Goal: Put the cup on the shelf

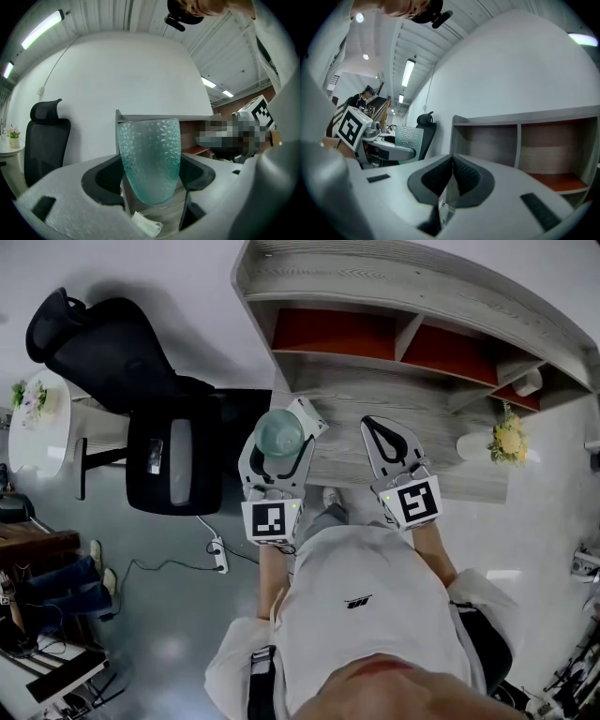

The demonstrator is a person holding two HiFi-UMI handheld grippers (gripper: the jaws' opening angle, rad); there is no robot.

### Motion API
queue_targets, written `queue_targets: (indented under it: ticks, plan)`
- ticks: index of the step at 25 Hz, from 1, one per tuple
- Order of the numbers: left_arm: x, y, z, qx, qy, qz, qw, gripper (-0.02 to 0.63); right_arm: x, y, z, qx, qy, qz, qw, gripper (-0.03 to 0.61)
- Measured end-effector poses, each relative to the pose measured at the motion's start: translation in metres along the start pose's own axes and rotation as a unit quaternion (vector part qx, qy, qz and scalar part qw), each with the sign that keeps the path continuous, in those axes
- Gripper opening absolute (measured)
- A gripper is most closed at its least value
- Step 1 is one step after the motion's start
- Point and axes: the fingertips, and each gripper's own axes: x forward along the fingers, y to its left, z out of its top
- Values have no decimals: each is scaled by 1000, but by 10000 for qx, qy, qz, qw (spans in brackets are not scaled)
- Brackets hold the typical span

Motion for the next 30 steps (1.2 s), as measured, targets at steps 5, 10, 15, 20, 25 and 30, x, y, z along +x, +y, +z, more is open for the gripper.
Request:
queue_targets:
  ticks: [5, 10, 15, 20, 25, 30]
  plan:
    - [19, 13, -3, -46, 4, -140, 9999, 373, 17, -8, -5, 79, 66, -169, 9998, 28]
    - [35, 23, -5, -13, -5, -308, 9995, 373, 33, -12, -6, 32, 97, -306, 9995, 28]
    - [48, 30, -7, 15, -21, -461, 9989, 373, 44, -17, -8, 22, 99, -452, 9989, 28]
    - [62, 32, -12, -26, -20, -634, 9980, 373, 51, -24, -13, 37, 179, -617, 9979, 28]
    - [79, 28, -13, 11, -64, -837, 9965, 373, 56, -32, -15, -23, 212, -742, 9970, 28]
    - [94, 21, -13, 8, -133, -994, 9950, 373, 56, -41, -17, -30, 245, -871, 9959, 28]
